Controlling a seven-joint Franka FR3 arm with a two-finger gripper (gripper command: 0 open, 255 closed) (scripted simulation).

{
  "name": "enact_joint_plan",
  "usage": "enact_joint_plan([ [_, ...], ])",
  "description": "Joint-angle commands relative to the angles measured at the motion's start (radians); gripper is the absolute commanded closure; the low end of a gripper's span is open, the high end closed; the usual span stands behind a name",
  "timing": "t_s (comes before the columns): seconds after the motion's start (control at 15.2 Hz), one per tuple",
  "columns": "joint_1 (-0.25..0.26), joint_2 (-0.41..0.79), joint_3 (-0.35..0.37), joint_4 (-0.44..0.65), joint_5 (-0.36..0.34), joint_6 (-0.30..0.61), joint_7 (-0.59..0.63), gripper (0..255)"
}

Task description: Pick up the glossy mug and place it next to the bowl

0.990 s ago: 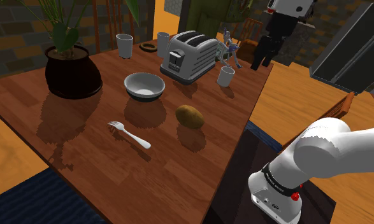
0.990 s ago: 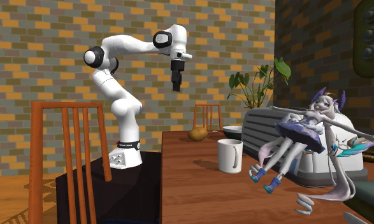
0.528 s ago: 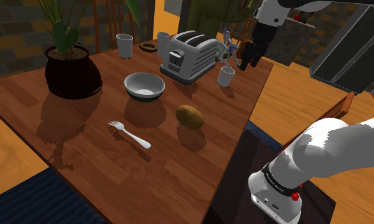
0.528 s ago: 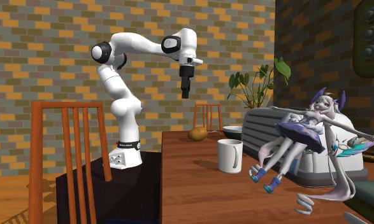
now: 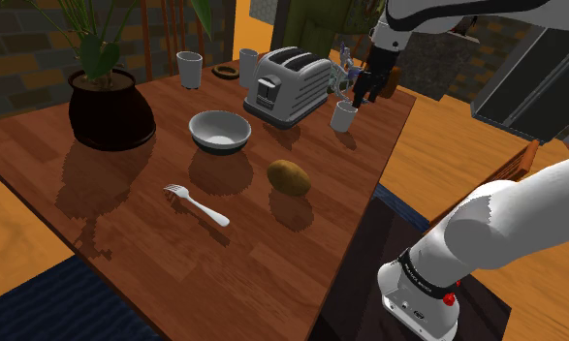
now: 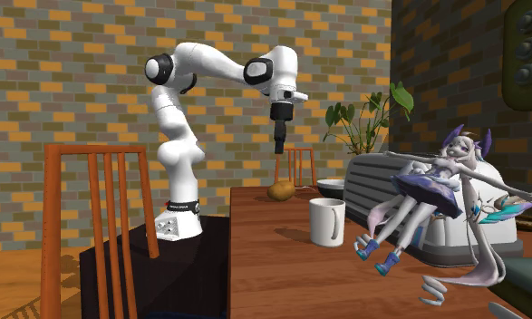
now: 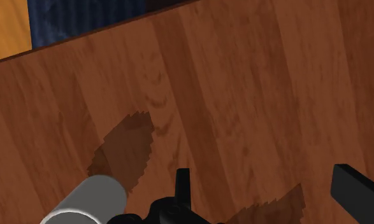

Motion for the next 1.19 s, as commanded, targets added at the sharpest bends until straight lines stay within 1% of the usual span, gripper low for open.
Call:
enact_joint_plan([
  [0.0,-0.004,0.078,-0.021,0.034,-0.001,0.048,-0.027,0],
  [0.46,-0.027,0.332,-0.075,0.194,0.026,0.149,-0.122,0],
  [0.92,-0.074,0.599,-0.099,0.420,0.086,0.195,-0.215,0],
  [1.12,-0.079,0.617,-0.098,0.413,0.091,0.220,-0.220,0],
])
